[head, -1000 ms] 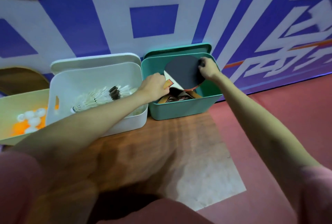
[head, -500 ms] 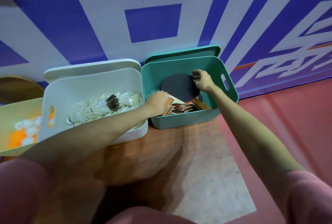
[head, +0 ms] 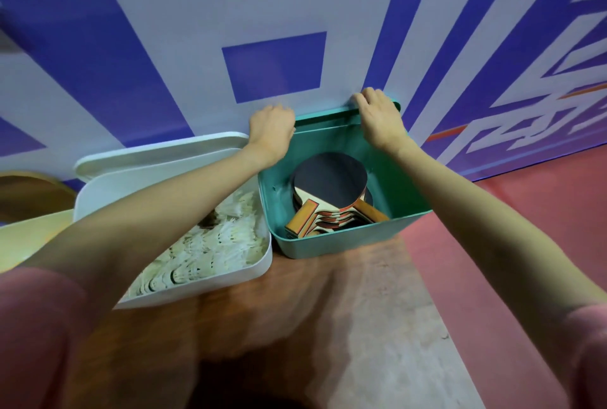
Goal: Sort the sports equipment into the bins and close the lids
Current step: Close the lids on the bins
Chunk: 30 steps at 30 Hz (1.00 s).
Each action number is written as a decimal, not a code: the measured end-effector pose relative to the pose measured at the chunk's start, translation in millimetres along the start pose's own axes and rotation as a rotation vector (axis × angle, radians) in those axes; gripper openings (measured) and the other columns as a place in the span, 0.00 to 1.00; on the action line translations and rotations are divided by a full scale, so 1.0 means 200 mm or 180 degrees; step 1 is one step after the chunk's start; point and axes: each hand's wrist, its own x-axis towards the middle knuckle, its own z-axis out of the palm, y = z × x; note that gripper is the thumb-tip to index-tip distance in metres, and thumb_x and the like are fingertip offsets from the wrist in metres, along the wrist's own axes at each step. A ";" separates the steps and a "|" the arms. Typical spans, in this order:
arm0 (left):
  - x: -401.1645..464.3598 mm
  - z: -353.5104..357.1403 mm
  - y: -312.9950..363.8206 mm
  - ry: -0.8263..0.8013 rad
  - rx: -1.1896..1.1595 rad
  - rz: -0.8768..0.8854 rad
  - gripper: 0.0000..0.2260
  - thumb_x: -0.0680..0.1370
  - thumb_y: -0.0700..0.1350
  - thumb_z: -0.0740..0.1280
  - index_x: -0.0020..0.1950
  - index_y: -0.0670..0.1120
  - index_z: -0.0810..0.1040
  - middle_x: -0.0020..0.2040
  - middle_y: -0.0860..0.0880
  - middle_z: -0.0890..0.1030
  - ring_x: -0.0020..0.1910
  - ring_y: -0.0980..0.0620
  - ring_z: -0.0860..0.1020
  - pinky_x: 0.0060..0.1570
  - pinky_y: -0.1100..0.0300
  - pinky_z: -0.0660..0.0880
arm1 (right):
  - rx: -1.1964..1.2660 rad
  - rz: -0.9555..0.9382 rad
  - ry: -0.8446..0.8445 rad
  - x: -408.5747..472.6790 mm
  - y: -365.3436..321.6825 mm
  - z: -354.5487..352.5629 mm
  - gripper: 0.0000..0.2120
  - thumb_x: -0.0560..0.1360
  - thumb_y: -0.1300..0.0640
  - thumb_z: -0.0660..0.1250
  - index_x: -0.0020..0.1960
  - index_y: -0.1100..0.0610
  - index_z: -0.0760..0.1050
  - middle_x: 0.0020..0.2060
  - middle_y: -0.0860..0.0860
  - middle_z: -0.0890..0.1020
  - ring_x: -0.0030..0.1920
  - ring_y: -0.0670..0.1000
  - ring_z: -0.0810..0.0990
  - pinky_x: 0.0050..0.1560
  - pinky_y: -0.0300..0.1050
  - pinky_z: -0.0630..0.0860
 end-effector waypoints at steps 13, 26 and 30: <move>-0.01 0.02 0.01 0.0079 0.0253 0.0031 0.12 0.73 0.26 0.63 0.55 0.34 0.76 0.55 0.39 0.73 0.55 0.40 0.72 0.45 0.51 0.71 | -0.0501 0.0244 0.0080 0.02 -0.04 -0.06 0.09 0.72 0.71 0.61 0.48 0.65 0.76 0.48 0.59 0.74 0.47 0.60 0.70 0.41 0.50 0.60; -0.24 -0.32 -0.08 0.1674 -0.1186 0.0247 0.11 0.80 0.47 0.64 0.56 0.43 0.79 0.51 0.44 0.76 0.51 0.45 0.73 0.43 0.57 0.68 | -0.0498 0.0370 0.1944 -0.15 -0.01 -0.46 0.15 0.63 0.73 0.70 0.44 0.58 0.80 0.42 0.53 0.79 0.38 0.55 0.75 0.34 0.43 0.69; -0.36 -0.35 -0.10 0.1422 -0.1613 0.0748 0.12 0.79 0.50 0.65 0.56 0.44 0.78 0.50 0.46 0.81 0.48 0.47 0.78 0.45 0.55 0.72 | -0.0373 0.0340 0.2195 -0.30 -0.01 -0.48 0.10 0.69 0.71 0.67 0.46 0.58 0.79 0.43 0.55 0.78 0.38 0.56 0.74 0.35 0.44 0.68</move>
